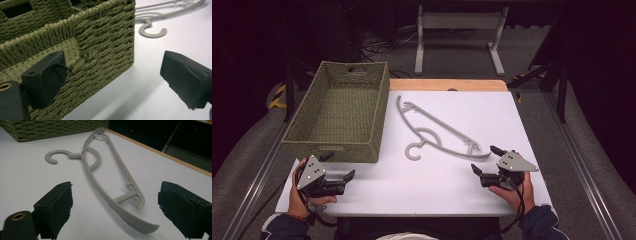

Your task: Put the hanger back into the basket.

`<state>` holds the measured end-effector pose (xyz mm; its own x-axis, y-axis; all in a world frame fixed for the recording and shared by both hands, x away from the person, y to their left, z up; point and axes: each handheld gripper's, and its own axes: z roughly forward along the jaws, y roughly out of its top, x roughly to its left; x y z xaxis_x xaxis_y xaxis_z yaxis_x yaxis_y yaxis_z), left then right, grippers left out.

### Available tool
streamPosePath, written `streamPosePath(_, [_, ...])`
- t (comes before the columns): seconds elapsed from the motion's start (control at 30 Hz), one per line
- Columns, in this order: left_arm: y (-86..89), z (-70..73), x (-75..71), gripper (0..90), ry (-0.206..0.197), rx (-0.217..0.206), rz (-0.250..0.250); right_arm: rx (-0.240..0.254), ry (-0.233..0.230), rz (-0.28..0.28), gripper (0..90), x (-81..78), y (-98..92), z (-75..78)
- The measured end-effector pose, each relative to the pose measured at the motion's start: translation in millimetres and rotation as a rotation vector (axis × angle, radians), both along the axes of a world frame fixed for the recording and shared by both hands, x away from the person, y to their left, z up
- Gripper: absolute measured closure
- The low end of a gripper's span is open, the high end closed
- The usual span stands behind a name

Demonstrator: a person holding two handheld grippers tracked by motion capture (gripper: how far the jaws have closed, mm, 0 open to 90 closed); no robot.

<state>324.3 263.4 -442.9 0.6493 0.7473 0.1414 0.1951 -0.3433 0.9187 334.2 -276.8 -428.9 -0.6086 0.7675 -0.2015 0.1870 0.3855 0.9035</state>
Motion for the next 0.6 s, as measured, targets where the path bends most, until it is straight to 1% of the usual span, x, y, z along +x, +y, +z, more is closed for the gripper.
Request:
streamPosePath(0.03, [0.2,0.8,-0.3,7.1,0.000,-0.011,-0.004,0.001,0.002,0.002,12.1,0.1,-0.4,-0.3])
streamPosePath(0.1, [0.4,2.2,-2.0,7.0,-0.008,-0.013,-0.011,0.000,0.004,0.000,12.1,0.4,-1.0,-0.5])
streamPosePath(0.13, [0.1,2.3,-3.2,7.0,-0.010,-0.020,-0.014,0.003,0.008,0.001,12.1,0.5,-1.3,-0.3])
streamPosePath(0.2, [0.0,3.1,-5.5,6.9,-0.005,-0.019,-0.022,0.010,0.007,-0.002,12.1,1.1,-1.2,0.0])
streamPosePath(0.27, [-0.7,3.2,-6.5,6.8,-0.009,-0.024,-0.024,0.006,0.012,0.001,12.0,1.9,-0.1,-0.5])
streamPosePath(0.33, [-1.4,5.2,-7.7,6.5,-0.016,-0.018,-0.031,-0.009,0.018,0.000,12.0,2.2,1.0,-1.7])
streamPosePath(0.37, [-1.6,5.6,-7.8,6.3,-0.008,-0.019,-0.033,-0.013,0.019,0.000,12.0,2.6,1.1,-2.3])
streamPosePath(0.43, [-1.7,4.6,-7.9,6.0,-0.009,-0.017,-0.035,-0.011,0.027,-0.001,12.0,3.4,1.3,-2.8])
streamPosePath(0.5, [-1.4,4.3,-8.0,5.7,0.000,-0.009,-0.040,-0.014,0.026,0.001,12.0,3.5,1.9,-2.4])
streamPosePath(0.57, [-2.0,4.6,-9.0,5.7,0.003,-0.019,-0.047,-0.022,0.029,0.008,14.2,3.7,3.0,-2.0])
streamPosePath(0.6, [-2.0,4.8,-9.3,5.7,0.005,-0.017,-0.050,-0.029,0.033,0.011,15.2,4.0,3.5,-1.8])
